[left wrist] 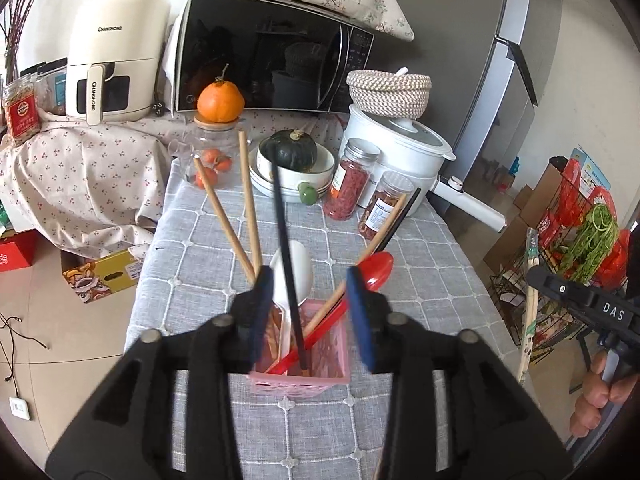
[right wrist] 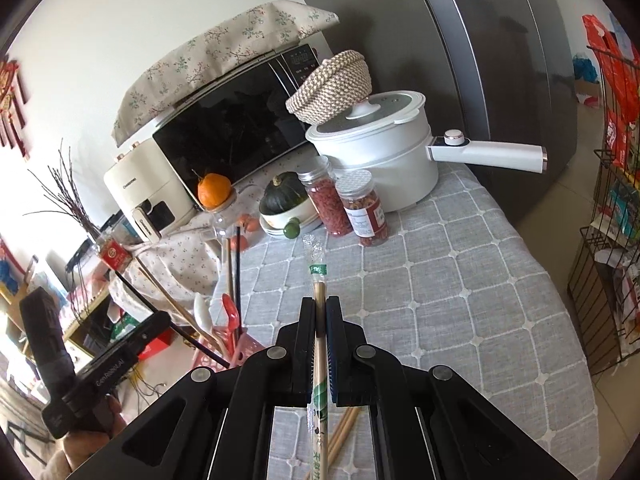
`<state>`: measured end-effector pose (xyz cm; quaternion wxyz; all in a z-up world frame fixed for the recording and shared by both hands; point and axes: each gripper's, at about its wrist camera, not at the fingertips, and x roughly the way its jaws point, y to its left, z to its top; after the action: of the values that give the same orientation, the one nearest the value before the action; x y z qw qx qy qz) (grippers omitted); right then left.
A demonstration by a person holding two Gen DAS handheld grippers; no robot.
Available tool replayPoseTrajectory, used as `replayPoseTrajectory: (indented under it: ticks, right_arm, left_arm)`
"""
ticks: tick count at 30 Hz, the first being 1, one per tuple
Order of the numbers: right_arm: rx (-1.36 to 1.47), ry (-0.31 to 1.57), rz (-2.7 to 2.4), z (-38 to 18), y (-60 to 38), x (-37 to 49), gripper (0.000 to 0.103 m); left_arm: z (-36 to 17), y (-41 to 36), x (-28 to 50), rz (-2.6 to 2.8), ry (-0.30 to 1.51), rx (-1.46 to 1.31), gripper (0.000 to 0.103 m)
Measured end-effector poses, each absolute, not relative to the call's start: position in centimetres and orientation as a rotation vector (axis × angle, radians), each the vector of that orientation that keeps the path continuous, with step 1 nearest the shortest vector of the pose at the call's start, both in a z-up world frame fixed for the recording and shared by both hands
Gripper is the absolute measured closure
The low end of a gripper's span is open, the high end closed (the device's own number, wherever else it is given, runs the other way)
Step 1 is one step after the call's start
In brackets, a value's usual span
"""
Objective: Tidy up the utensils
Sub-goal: 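Drop the black chopstick into the pink holder while the right tool drops the wrapped chopsticks in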
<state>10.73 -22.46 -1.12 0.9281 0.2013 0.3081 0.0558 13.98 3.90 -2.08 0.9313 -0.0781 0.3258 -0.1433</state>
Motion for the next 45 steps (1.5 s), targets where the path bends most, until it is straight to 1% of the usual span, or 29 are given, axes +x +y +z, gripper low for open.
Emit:
replayPoseTrajectory:
  ticks: [4,5,6,9,20,29,36,37,40,42,44,45]
  right_arm:
    - [0.417,0.547,0.143,-0.1,-20.4,11.0,0.098]
    - [0.418,0.526,0.150,0.1,-19.9,11.1,0.098]
    - [0.423,0.503,0.158,0.4,-19.3,11.2,0.098]
    - [0.443,0.457,0.168,0.9,-17.3,12.0,0.098]
    - [0.407,0.295,0.046,1.3,-11.2,15.9,0.098]
    - [0.315,0.200,-0.092,-0.2,-8.8,17.3,0.098]
    - [0.346,0.257,-0.028,-1.6,-8.9,16.8,0.096]
    - [0.354,0.270,-0.012,-1.7,-9.1,16.6,0.094]
    - [0.397,0.301,0.019,-1.3,-10.2,15.9,0.086]
    - [0.416,0.321,0.032,-0.7,-11.1,15.4,0.078]
    - [0.416,0.349,0.032,-0.3,-12.0,14.9,0.066]
    - [0.411,0.365,0.029,-0.1,-12.5,14.7,0.064]
  left_arm:
    - [-0.9,4.8,12.9,-0.268,0.645,-0.138,0.036]
    - [-0.7,5.2,12.6,-0.251,0.651,-0.129,0.030]
    - [-0.6,5.6,12.3,-0.232,0.664,-0.122,0.026]
    - [-0.9,7.1,11.7,-0.200,0.708,-0.119,0.024]
    - [-3.6,10.7,12.0,-0.151,0.858,-0.129,0.024]
    - [-4.4,11.1,12.5,-0.151,0.898,-0.160,0.024]
    - [-4.4,10.9,12.5,-0.152,0.902,-0.155,0.024]
    - [-4.5,10.8,12.5,-0.157,0.906,-0.160,0.024]
    - [-4.5,10.3,12.4,-0.174,0.914,-0.163,0.024]
    - [-4.6,9.9,12.2,-0.180,0.916,-0.148,0.024]
    - [-4.6,9.5,12.0,-0.185,0.918,-0.136,0.024]
    - [-4.7,9.4,12.0,-0.189,0.922,-0.135,0.023]
